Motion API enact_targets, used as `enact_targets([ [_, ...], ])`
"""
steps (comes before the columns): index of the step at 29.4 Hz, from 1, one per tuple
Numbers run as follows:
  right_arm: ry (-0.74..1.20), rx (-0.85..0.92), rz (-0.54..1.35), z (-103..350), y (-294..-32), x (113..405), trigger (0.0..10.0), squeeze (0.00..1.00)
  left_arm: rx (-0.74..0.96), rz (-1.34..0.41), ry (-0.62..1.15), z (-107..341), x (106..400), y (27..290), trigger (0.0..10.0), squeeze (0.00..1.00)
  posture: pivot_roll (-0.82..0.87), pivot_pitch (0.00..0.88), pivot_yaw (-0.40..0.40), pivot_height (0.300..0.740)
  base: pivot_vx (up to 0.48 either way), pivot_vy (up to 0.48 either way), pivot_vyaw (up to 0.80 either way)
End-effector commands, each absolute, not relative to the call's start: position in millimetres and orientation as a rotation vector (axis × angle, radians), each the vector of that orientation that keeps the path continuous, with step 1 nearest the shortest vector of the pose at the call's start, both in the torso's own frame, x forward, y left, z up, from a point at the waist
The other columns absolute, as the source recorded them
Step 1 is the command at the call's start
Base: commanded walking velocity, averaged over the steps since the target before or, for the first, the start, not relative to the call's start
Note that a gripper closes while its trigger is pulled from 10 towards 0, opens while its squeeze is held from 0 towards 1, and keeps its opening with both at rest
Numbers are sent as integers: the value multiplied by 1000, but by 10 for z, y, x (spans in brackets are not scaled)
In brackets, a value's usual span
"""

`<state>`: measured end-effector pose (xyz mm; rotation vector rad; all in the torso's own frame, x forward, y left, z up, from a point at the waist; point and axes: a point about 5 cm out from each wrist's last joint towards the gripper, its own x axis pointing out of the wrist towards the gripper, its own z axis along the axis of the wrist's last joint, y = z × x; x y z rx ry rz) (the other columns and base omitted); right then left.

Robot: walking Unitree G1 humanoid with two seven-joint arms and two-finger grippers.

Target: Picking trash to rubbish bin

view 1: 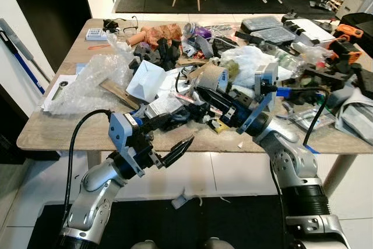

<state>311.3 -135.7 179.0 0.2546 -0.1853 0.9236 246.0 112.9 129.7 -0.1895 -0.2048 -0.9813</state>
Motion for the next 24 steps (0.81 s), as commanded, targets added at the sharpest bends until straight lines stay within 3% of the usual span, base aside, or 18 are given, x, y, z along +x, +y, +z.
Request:
enact_targets([
  [1, -164, 238, 913, 1725, -1391, 3084, 10000, 0, -196, -970, -197, 1265, 2467, 1133, 10000, 0, 31, 0, -24, 740, -300, 0, 0],
  [11, -84, 213, 825, 1440, -1469, 2805, 10000, 0, -204, -963, -197, 1269, 2482, 1142, 10000, 0, -1, 0, -13, 740, -303, 0, 0],
  [24, -88, 261, 766, 1387, -1420, 2757, 10000, 0, -206, -954, -201, 1277, 2493, 1144, 10000, 0, 0, 0, -16, 740, -313, 0, 0],
])
